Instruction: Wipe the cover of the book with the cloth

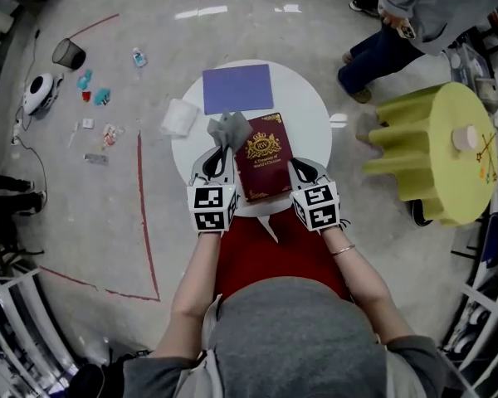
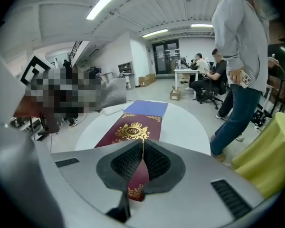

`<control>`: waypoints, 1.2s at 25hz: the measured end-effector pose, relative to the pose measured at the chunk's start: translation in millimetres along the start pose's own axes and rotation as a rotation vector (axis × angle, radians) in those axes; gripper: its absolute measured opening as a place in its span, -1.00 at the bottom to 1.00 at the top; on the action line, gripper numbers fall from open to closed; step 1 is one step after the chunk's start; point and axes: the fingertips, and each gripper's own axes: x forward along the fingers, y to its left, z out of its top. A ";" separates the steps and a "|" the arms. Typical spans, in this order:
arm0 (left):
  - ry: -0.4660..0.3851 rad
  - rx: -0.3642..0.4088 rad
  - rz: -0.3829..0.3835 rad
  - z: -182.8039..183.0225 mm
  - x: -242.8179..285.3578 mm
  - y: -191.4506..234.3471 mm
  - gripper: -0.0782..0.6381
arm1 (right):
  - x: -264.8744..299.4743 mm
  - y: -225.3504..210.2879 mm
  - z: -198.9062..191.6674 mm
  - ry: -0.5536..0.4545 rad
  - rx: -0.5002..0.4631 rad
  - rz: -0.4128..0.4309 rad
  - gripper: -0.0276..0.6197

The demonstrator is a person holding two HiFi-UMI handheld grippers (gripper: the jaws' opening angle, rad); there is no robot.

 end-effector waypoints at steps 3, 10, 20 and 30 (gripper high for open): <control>0.013 -0.014 0.036 -3.7 5.1 -4.0 -0.72 | 6.7 -1.6 -6.0 0.022 -0.032 0.041 -0.82; 0.059 -0.036 0.069 -13.6 18.0 -18.3 -0.71 | 14.5 -1.2 -21.4 0.073 -0.077 0.105 -0.82; 0.114 -0.013 -0.026 -9.1 66.4 -55.0 -0.71 | 19.7 8.6 -32.8 0.110 -0.124 0.154 -0.82; 0.246 0.057 -0.123 -20.8 120.2 -88.1 -0.71 | 23.7 13.7 -38.6 0.119 -0.139 0.159 -0.82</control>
